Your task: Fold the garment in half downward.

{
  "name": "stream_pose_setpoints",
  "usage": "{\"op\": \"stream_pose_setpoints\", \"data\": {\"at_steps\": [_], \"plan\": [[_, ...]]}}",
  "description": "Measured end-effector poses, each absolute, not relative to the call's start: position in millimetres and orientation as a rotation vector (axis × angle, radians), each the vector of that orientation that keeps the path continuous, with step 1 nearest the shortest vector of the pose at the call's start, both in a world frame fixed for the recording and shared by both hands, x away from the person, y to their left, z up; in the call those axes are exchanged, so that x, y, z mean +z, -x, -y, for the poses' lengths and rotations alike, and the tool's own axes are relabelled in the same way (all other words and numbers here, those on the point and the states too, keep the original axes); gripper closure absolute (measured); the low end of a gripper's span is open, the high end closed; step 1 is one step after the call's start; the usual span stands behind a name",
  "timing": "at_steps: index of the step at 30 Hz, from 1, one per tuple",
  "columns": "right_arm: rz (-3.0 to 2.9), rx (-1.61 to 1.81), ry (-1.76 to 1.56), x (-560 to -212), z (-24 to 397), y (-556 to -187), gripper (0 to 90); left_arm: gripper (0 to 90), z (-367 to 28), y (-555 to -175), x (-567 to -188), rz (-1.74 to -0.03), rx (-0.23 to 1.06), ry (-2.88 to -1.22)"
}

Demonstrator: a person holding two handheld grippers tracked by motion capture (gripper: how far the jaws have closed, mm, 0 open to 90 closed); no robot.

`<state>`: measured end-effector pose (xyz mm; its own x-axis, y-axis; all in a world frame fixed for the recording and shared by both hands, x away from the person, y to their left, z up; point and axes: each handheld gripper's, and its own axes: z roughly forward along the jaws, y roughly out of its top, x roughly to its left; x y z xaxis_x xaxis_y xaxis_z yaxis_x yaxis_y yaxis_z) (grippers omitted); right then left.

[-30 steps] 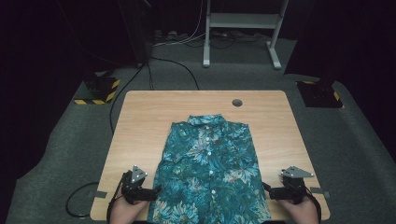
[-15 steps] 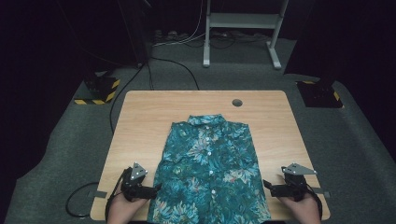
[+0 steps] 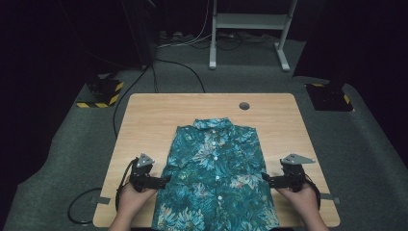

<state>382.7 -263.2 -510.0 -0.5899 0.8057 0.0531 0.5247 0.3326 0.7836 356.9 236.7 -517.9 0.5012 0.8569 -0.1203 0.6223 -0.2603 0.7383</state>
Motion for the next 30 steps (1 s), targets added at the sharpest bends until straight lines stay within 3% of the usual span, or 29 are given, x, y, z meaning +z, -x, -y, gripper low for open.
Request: {"op": "stream_pose_setpoints", "data": {"at_steps": [30], "plan": [[-2.224,1.208,-1.208,-511,230,-452,4.2,2.1,-216,-426,-518,-1.254,0.352,-1.959]]}}
